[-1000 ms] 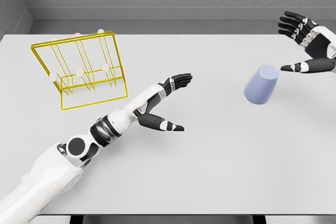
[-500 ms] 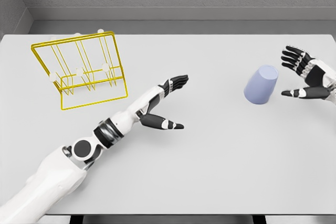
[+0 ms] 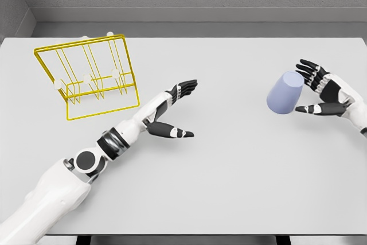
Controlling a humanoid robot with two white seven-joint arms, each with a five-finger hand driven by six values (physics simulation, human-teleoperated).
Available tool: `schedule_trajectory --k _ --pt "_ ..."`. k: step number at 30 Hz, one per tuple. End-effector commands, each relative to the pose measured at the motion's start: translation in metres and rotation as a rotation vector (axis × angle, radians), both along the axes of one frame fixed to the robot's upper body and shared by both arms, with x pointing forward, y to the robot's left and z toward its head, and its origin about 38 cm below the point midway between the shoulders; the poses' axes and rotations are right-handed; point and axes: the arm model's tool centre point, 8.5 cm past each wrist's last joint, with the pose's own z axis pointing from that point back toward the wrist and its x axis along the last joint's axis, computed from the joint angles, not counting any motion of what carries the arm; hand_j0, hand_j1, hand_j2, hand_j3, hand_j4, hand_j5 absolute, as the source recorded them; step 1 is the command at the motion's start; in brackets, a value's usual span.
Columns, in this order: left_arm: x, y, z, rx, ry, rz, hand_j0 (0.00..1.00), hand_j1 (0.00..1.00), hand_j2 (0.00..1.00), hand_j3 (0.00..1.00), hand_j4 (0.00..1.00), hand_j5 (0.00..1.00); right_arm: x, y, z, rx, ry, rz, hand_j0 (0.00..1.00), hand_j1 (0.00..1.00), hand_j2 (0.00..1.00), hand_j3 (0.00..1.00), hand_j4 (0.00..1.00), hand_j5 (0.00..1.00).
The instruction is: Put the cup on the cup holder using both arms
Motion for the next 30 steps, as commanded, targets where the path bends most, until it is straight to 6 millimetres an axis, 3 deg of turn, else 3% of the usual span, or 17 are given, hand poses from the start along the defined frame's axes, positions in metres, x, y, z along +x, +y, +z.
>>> schedule_trajectory --k 1,17,20,25,30 --pt "0.002 0.0 -0.006 0.018 0.042 0.013 1.0 1.0 1.0 1.0 1.0 1.0 0.0 0.001 -0.001 0.007 0.001 -0.002 1.0 1.0 1.0 1.0 1.0 1.0" --pt "0.002 0.001 -0.012 0.053 0.059 -0.005 1.0 1.0 1.0 1.0 1.0 1.0 0.002 0.014 -0.008 0.009 0.01 0.021 1.0 1.0 1.0 1.0 1.0 1.0" --pt "-0.004 -0.002 -0.013 0.081 0.062 -0.115 1.0 1.0 1.0 1.0 1.0 1.0 0.003 0.02 -0.01 0.02 0.01 0.027 1.0 1.0 1.0 1.0 1.0 1.0" --pt "-0.006 -0.005 -0.007 0.093 0.046 -0.214 1.0 1.0 1.0 1.0 1.0 1.0 0.005 0.022 -0.014 0.022 0.016 0.023 1.0 1.0 1.0 1.0 1.0 1.0" --pt "0.003 0.005 0.006 0.011 0.033 -0.172 1.0 1.0 1.0 1.0 1.0 1.0 0.007 0.027 -0.014 0.03 0.012 0.027 1.0 1.0 1.0 1.0 1.0 1.0"
